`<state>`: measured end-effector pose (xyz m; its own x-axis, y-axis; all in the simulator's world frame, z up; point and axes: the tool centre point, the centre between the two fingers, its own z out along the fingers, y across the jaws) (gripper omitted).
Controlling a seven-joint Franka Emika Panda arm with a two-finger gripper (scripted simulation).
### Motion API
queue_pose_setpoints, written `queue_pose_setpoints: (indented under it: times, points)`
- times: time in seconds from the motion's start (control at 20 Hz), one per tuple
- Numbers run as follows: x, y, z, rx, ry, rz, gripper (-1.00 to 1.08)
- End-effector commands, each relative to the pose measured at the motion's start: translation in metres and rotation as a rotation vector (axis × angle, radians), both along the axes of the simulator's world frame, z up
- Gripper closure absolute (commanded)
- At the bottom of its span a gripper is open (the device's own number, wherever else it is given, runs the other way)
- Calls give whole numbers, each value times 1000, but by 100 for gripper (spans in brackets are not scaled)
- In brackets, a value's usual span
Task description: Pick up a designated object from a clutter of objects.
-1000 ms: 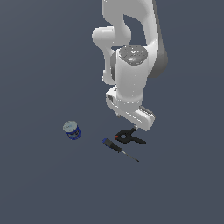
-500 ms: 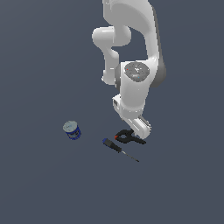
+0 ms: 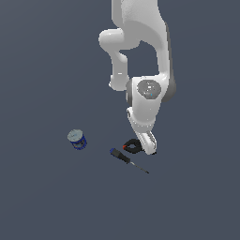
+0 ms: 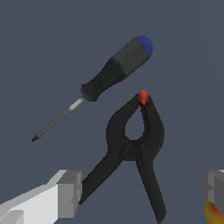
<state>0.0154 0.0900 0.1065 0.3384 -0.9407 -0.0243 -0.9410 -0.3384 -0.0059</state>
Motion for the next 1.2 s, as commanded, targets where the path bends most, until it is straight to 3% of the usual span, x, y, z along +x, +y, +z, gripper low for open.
queue_pose_setpoints:
  times: [0.0, 0.55, 1.15]
  points:
    - [-2, 2, -10, -6, 1, -58, -92]
    - [-8, 6, -35, -23, 0, -204, -92]
    - [-9, 6, -49, -25, 1, -217, -92]
